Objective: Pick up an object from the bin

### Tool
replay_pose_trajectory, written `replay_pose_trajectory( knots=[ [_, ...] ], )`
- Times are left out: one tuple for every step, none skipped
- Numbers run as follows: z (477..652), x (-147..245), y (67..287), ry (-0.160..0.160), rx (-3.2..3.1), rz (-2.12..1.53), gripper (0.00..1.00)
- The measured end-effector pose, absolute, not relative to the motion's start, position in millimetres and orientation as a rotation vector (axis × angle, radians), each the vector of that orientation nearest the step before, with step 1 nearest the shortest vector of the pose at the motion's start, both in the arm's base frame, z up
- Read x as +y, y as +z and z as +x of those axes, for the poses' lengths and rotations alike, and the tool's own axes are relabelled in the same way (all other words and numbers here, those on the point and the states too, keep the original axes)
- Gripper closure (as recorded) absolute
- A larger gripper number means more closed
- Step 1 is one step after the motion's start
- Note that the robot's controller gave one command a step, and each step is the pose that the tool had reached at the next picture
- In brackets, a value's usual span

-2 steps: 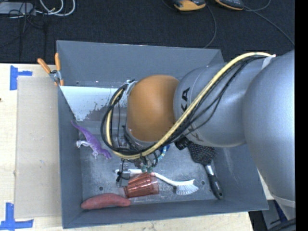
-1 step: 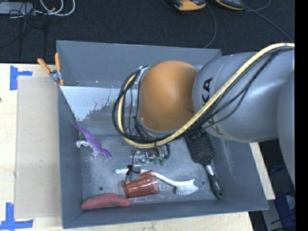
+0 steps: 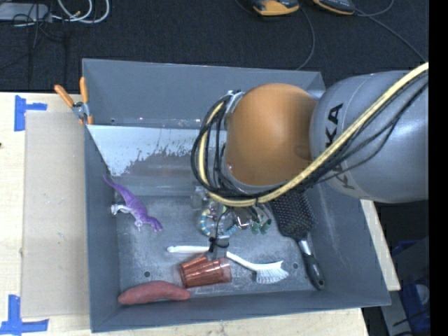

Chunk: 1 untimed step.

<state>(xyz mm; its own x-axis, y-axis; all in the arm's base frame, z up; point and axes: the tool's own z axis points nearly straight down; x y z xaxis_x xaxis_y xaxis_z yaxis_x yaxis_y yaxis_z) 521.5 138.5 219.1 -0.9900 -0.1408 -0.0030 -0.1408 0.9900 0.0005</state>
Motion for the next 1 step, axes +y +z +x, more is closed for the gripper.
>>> replay_pose_trajectory(
  knots=[
    [521.8, 103.3, 190.6, -0.003, 3.149, -0.141, 0.0]
  ],
)
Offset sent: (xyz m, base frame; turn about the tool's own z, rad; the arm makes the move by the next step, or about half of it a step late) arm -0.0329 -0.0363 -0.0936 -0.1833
